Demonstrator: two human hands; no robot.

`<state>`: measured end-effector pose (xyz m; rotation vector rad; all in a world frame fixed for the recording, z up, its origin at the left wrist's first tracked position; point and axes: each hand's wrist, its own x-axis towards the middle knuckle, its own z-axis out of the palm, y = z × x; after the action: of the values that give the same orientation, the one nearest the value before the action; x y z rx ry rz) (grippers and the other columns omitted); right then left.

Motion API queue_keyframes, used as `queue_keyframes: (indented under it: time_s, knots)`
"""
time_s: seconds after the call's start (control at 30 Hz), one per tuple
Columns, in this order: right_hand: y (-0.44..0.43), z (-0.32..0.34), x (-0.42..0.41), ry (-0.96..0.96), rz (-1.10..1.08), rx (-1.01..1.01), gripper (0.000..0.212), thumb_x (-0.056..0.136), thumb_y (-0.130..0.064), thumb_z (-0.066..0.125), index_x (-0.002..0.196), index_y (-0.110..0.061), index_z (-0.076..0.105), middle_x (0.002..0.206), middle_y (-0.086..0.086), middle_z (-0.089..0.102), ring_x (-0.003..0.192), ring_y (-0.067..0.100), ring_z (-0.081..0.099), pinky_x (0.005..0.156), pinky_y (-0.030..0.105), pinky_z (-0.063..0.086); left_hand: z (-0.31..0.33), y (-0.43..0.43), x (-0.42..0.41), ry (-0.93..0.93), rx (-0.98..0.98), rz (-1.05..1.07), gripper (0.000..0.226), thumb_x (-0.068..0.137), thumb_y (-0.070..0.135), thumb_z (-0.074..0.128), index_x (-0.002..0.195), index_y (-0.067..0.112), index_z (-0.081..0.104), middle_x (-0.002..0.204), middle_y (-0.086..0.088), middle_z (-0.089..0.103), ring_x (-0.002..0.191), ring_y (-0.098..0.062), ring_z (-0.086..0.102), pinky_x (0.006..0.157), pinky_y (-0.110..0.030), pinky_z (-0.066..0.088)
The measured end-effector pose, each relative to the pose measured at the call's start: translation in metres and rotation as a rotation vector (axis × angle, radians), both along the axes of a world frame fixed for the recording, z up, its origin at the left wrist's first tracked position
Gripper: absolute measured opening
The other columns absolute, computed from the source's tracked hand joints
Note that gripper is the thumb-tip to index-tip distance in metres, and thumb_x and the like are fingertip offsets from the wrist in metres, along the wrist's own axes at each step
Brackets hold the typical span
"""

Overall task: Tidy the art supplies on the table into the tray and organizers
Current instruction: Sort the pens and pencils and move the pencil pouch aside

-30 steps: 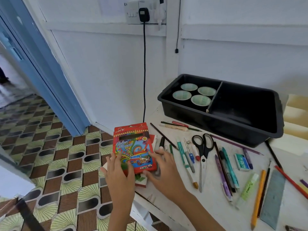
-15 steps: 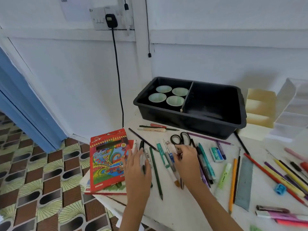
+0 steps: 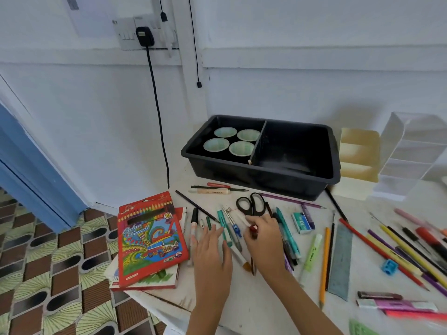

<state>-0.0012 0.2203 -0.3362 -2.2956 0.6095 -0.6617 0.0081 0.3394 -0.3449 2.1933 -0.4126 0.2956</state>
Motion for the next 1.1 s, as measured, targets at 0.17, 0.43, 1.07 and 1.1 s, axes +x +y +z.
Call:
queue_keyframes:
  time_s: [0.17, 0.43, 1.07, 1.1]
  knots:
    - [-0.011, 0.011, -0.02, -0.119, -0.109, 0.324, 0.034, 0.082, -0.004, 0.067, 0.114, -0.016, 0.063, 0.092, -0.005, 0.06, 0.08, 0.007, 0.059, 0.066, 0.012, 0.05, -0.016, -0.01, -0.006, -0.03, 0.058, -0.069, 0.036, 0.093, 0.015, 0.053, 0.129, 0.012, 0.054, 0.139, -0.007, 0.049, 0.133, -0.009, 0.025, 0.116, -0.046, 0.019]
    - [-0.029, 0.035, -0.051, -0.233, -0.127, 0.884, 0.025, 0.085, -0.008, 0.065, 0.108, -0.021, 0.067, 0.085, -0.003, 0.066, 0.072, 0.007, 0.061, 0.059, 0.014, 0.051, -0.022, -0.01, -0.006, -0.113, 0.185, -0.078, 0.048, 0.091, 0.032, 0.033, 0.124, 0.009, 0.058, 0.134, -0.009, 0.054, 0.13, -0.015, 0.035, 0.108, -0.052, 0.014]
    - [-0.13, 0.054, -0.231, -0.458, -0.128, 1.253, 0.017, 0.093, -0.011, 0.051, 0.096, 0.0, 0.063, 0.077, 0.015, 0.068, 0.056, 0.02, 0.063, 0.053, 0.026, 0.055, 0.016, -0.111, -0.15, -0.041, -0.075, -0.324, 0.045, 0.091, 0.038, 0.036, 0.122, 0.013, 0.058, 0.126, 0.001, 0.058, 0.125, -0.014, 0.045, 0.117, -0.027, 0.013]
    - [-0.138, 0.052, -0.246, -0.454, -0.146, 1.219, 0.018, 0.093, -0.013, 0.052, 0.094, 0.0, 0.065, 0.082, 0.017, 0.069, 0.061, 0.021, 0.065, 0.055, 0.025, 0.056, 0.014, -0.12, -0.164, -0.02, -0.064, -0.365, 0.045, 0.091, 0.041, 0.036, 0.123, 0.016, 0.057, 0.126, 0.003, 0.057, 0.126, -0.012, 0.044, 0.117, -0.03, 0.014]
